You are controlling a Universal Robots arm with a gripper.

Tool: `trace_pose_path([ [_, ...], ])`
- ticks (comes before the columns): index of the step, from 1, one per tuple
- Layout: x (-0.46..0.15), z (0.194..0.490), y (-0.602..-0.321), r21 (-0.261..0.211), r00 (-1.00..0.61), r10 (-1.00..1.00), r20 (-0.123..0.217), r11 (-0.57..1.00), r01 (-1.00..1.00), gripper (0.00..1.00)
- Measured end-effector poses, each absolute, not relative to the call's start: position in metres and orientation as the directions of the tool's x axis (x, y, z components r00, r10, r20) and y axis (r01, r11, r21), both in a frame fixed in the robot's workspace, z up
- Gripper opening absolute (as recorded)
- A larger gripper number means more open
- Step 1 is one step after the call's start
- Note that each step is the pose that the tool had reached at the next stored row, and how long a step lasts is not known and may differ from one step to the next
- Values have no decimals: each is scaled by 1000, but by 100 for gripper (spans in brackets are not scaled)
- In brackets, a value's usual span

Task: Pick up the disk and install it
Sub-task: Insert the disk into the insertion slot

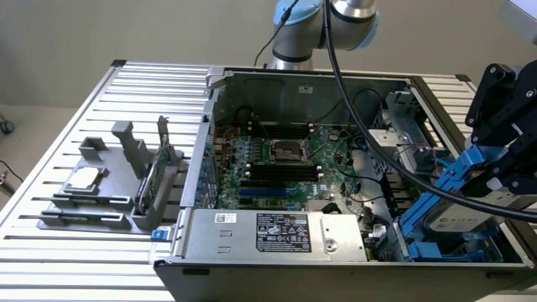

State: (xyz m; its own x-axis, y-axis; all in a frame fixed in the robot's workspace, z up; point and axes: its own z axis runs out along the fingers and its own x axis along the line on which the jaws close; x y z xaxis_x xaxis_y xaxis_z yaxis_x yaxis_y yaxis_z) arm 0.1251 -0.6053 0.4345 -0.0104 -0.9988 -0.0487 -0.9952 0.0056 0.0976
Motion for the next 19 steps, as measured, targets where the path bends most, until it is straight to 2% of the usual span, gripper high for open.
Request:
trace_pose_path([
  [10,125,429,-610,94,8,-998,-61,-14,-995,33],
  [19,123,419,-613,85,30,-995,-93,-38,-996,33],
])
